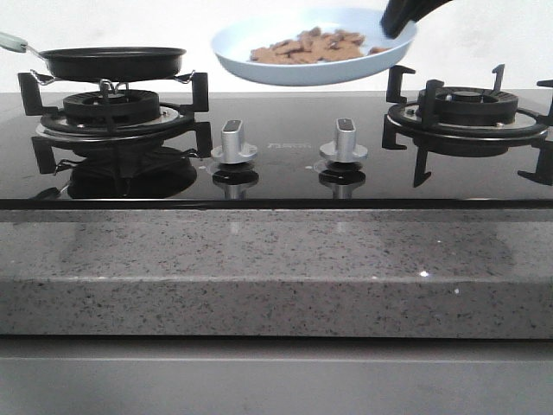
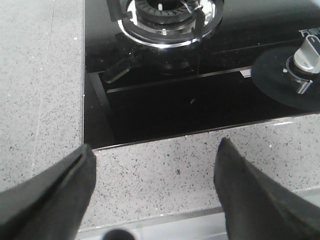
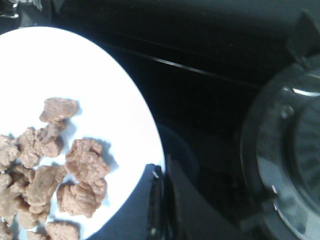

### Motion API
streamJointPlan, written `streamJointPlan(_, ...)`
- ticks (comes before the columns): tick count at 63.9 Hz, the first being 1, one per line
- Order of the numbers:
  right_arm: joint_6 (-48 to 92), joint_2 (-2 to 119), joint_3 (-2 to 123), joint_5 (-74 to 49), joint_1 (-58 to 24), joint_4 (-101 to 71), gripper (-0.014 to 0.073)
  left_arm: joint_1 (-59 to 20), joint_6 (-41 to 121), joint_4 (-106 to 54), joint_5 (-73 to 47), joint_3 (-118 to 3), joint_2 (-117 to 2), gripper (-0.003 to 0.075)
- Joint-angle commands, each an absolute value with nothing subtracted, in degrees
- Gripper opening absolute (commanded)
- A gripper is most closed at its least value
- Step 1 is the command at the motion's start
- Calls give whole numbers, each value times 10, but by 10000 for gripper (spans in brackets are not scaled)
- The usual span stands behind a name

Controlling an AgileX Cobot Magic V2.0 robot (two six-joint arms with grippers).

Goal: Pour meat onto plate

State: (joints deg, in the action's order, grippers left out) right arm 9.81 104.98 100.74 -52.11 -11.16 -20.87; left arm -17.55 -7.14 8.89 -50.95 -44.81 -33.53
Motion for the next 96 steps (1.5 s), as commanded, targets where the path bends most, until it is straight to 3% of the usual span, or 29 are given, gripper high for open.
streamJointPlan(1, 99, 1064, 1075, -508, -108, -229, -68, -182, -77, 88, -465, -461, -337, 492)
streamJointPlan(28, 99, 1207, 1196, -508, -108, -229, -52, -182, -77, 68, -465, -461, -337, 492)
streamJointPlan(32, 99, 1211, 1198, -508, -108, -228, 10, -182, -77, 68, -465, -461, -337, 492)
streamJointPlan(42, 99, 1210, 1198, -505, -106, -225, 323, -182, -77, 68, -465, -461, -337, 492)
streamJointPlan(49, 99, 1202, 1198, -514, -103, -225, 435, -182, -77, 68, -465, -461, -337, 492)
streamJointPlan(72, 101, 1088, 1169, -565, -108, -223, 433, -182, -77, 68, -461, -461, -337, 492)
streamJointPlan(96, 107, 793, 828, -475, -128, -155, 433, -182, -77, 68, -435, -456, -337, 492)
